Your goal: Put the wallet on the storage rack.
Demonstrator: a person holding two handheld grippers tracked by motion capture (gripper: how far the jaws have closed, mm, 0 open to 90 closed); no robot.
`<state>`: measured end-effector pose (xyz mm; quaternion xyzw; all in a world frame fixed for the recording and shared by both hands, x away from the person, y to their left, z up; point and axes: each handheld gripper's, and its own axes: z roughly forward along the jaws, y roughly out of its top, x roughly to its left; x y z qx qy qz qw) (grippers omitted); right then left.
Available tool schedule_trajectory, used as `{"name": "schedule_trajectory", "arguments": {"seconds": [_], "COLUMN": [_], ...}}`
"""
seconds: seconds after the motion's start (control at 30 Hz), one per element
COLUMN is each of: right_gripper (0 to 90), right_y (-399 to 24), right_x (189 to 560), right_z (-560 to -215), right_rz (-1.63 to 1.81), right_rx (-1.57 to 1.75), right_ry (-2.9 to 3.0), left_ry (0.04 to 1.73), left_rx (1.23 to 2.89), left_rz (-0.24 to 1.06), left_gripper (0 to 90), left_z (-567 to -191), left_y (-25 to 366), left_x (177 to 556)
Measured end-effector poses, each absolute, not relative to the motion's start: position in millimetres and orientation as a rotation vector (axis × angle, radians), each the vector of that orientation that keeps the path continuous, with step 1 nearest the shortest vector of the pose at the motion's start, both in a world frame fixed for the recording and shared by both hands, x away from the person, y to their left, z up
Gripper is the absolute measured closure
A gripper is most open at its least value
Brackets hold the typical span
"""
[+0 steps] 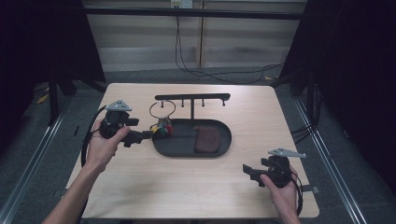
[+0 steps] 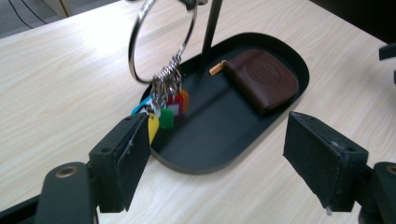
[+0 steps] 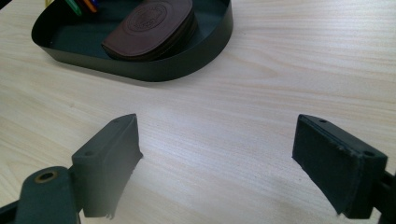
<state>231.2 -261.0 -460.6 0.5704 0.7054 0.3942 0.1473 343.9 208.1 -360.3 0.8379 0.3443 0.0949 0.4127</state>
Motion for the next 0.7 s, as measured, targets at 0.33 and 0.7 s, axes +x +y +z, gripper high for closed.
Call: {"name": "schedule_trajectory", "arguments": {"seconds": [0.33,0.7], "right_gripper": [14.5,14.6], "right_y": [-261,-260], "right_x": [231,230], "right_z": [-461,-461], "right_rz": [1.124,1.123], "right_rx": [1.656,1.649], "right_ry": [2.024,2.031], "left_ry": [0.848,0.893], "left_rx": [2.023,2.0], "left_rz": [0.224,0.242], "left_gripper": [21.7,21.4], "left_z": [-379,-410], "left_y": [223,239], "left_x": [306,277]}}
